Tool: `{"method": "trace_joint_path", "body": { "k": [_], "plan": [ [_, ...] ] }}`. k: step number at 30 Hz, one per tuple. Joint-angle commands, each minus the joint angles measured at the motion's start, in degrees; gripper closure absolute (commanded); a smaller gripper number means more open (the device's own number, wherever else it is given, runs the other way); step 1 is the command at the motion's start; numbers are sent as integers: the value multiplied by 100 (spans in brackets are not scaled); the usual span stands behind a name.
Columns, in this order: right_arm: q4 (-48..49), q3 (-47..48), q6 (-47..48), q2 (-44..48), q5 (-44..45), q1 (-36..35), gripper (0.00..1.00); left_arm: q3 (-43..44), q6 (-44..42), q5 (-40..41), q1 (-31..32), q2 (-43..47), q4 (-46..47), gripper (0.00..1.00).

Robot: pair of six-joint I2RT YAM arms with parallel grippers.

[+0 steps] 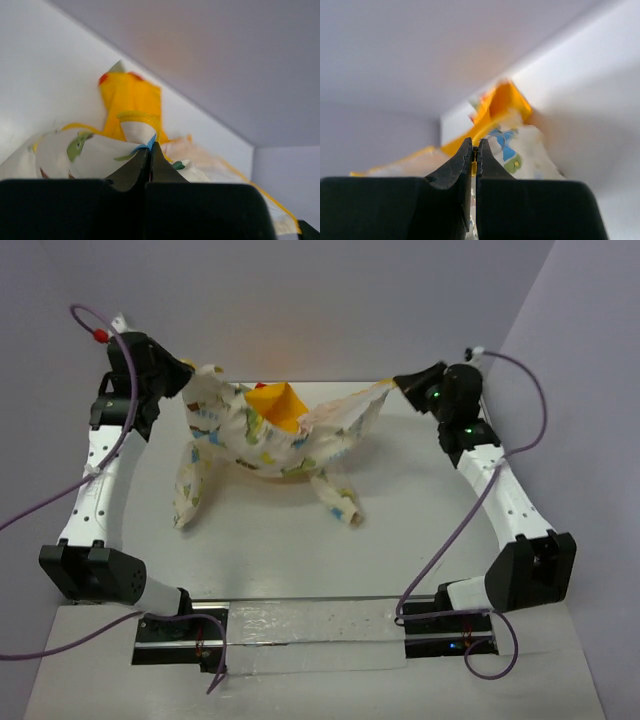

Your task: Zip up the jacket

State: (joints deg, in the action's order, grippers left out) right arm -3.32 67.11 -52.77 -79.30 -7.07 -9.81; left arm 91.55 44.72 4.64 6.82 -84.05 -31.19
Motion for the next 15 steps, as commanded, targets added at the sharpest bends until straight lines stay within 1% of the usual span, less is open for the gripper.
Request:
{"method": "trace_joint_path", "body": {
  "k": [1, 3, 6, 8, 9, 10, 11, 13, 15],
  "plan": [
    [-102, 1218, 489, 501, 215, 301, 100, 835, 149, -799, -417, 170, 1049, 100],
    [-147, 1426, 744, 578, 177, 291, 100, 875, 96, -966, -419, 105, 1005, 100],
    [-105, 1116, 1353, 887, -80, 219, 100, 678, -115, -1421, -419, 60, 925, 100],
    [-3, 448, 1732, 1153, -93, 42, 100, -341, -252, -1763, -401, 386, 1384, 100],
    [248, 219, 1856, 1206, -170, -132, 100, -771, -218, -1990, -393, 536, 1612, 100],
    [296, -1, 1875, 1224, -232, -256, 100, -1547, -200, -2132, -366, 650, 1841, 100],
    [297, -181, 1945, 1161, -259, -486, 100, -1990, -175, -2349, -322, 773, 2079, 100],
    [209, -346, 2200, 1019, -165, -972, 100, -2489, -209, -2705, -260, 841, 2111, 100],
    [-184, -438, 2554, 800, -61, -1550, 100, -2842, -409, -2958, -199, 851, 1658, 100]
  ]
}}
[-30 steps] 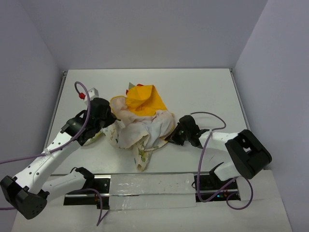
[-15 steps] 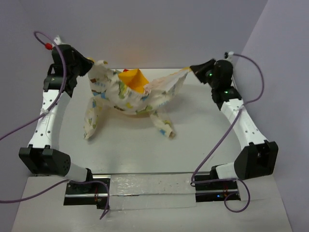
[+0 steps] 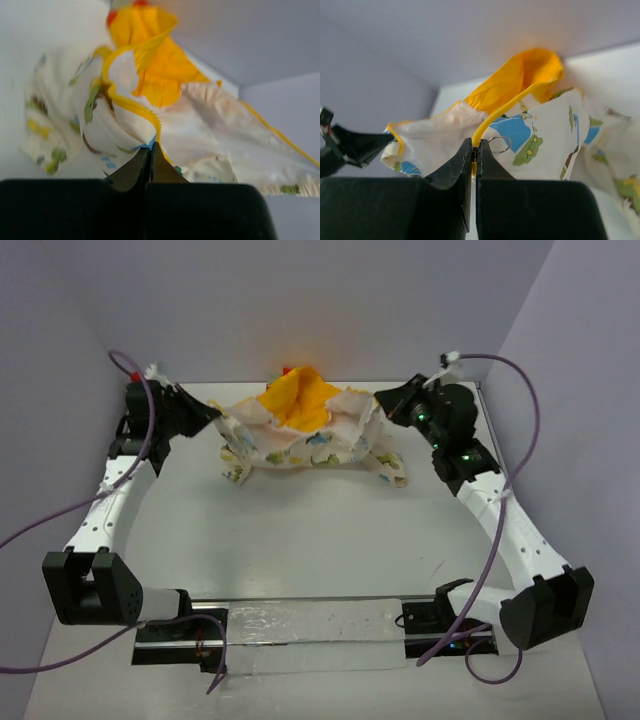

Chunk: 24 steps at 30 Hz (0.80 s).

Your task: Zip up the jacket

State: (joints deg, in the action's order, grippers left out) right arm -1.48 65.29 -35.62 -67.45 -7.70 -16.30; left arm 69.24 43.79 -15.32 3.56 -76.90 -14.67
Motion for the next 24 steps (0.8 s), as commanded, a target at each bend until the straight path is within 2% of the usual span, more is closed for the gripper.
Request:
{"method": "trace_joint_path", "body": {
  "k": [1, 4, 9, 16, 19, 21, 22, 23, 24],
  "plan": [
    [-616, -302, 908, -476, -1, -1056, 100, -809, -483, -1025, 159, 171, -170, 100],
    [-994, -549, 695, -817, -87, -1259, 100, -1223, -848, -1094, 234, 468, -830, 100],
    [-1148, -991, 754, -1103, -372, -1486, 100, -1976, -965, -516, 268, 1179, -1455, 100],
    [-1450, -787, 963, -1709, -794, -1934, 100, -2406, -920, -396, 376, 1505, -1322, 100],
    [-1801, -442, 1143, -1967, -836, -2344, 91, -2333, -864, -508, 633, 1220, -1200, 100],
    [-2093, -209, 1197, -2018, -578, -2526, 85, -2322, -852, -994, 737, 964, -1067, 93],
    [-2162, -184, 1180, -1993, -482, -2545, 80, -2292, -846, -1076, 811, 869, -1007, 85],
    [-2235, -180, 1132, -1949, -369, -2543, 71, -2236, -852, -1066, 938, 760, -992, 73],
    [-2294, -159, 1119, -1851, -159, -2536, 57, -2165, -877, -954, 1195, 598, -992, 56]
  ]
}}
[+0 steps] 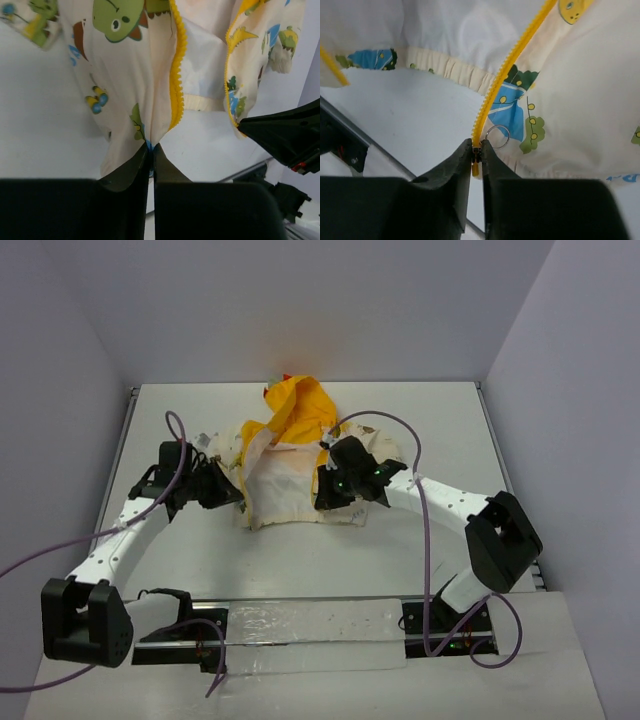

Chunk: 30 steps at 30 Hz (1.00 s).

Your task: Zip up the jacket

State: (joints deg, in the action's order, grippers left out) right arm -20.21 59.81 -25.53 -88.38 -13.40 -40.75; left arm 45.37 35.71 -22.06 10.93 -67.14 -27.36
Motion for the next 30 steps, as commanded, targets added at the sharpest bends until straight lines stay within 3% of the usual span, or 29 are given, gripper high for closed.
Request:
{"method": "trace_joint_path", "body": {
  "k": [1, 3, 4, 7, 11, 14, 18, 20, 22, 26, 28, 30],
  "plan": [
    [-526, 422, 114, 322, 541, -87, 50, 348, -91, -198, 671, -527, 249, 47],
    [-719, 491, 119, 469, 855, -78, 39, 589, -129, -46, 1060, -805, 184, 27],
    [-818, 518, 123, 562, 1027, -65, 39, 738, -147, 68, 1249, -915, 125, 19],
    [-1028, 512, 116, 821, 1402, -6, 39, 1227, -232, 564, 1625, -1286, -73, 14],
    [-1023, 260, 49, 1239, 1700, 179, 40, 2211, -527, 1725, 2131, -1550, -1138, 14],
    [-874, 97, -38, 1394, 1696, 261, 41, 2601, -612, 2355, 2124, -1210, -1412, 25],
    [-653, -89, -254, 1446, 1639, 270, 43, 2280, -421, 3041, 2105, -748, -1485, 38],
    [-543, -132, -383, 1431, 1595, 270, 43, 1937, -323, 3102, 2097, -617, -1397, 39],
    [-492, -132, -448, 1365, 1555, 273, 43, 1454, -84, 2966, 2097, -576, -1295, 37],
    [-438, -104, -423, 1193, 1482, 279, 43, 979, 349, 2328, 2263, -599, -743, 20],
    [-465, -83, -409, 1158, 1489, 279, 43, 930, 490, 2456, 2462, -564, -624, 19],
    [-498, -107, -462, 1156, 1605, 270, 42, 976, 587, 3190, 2724, -665, -715, 22]
  ]
}}
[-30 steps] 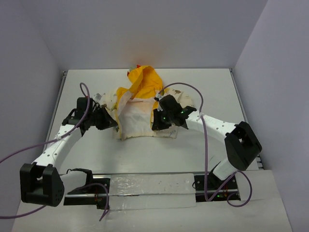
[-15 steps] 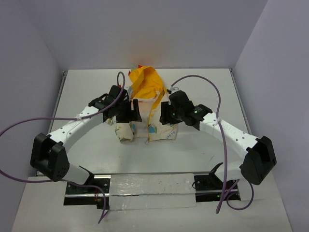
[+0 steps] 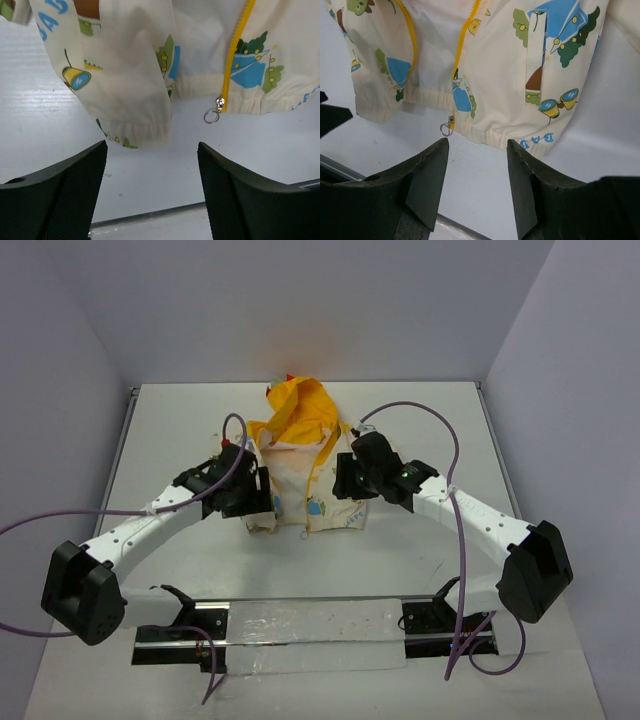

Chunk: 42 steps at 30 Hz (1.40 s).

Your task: Zip up the jacket

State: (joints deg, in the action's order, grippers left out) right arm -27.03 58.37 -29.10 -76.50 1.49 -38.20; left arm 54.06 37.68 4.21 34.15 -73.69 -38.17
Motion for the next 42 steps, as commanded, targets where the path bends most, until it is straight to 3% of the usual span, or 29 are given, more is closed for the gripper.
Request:
{"method": "trace_joint_path", "body": {
  "k": [1, 6, 17, 22, 36, 42],
  "plan": [
    [168, 10, -125, -37, 141, 20, 41, 251, 410, 798, 629, -184, 133, 25],
    [136, -118, -181, -49, 193, 31, 41, 912, 370, 2087, 1280, -967, -693, 34],
    [110, -247, -238, 32, 237, 146, 40, 1262, -63, 3050, 1827, -1789, -1059, 40],
    [110, -259, -228, 34, 229, 154, 39, 1423, -94, 3199, 2013, -1909, -1100, 44],
    [118, -274, -210, 58, 211, 163, 37, 1371, -295, 3166, 2351, -2300, -845, 43],
    [106, -270, -216, 102, 179, 163, 36, 1120, -213, 3294, 2351, -2573, -623, 52]
  ]
}}
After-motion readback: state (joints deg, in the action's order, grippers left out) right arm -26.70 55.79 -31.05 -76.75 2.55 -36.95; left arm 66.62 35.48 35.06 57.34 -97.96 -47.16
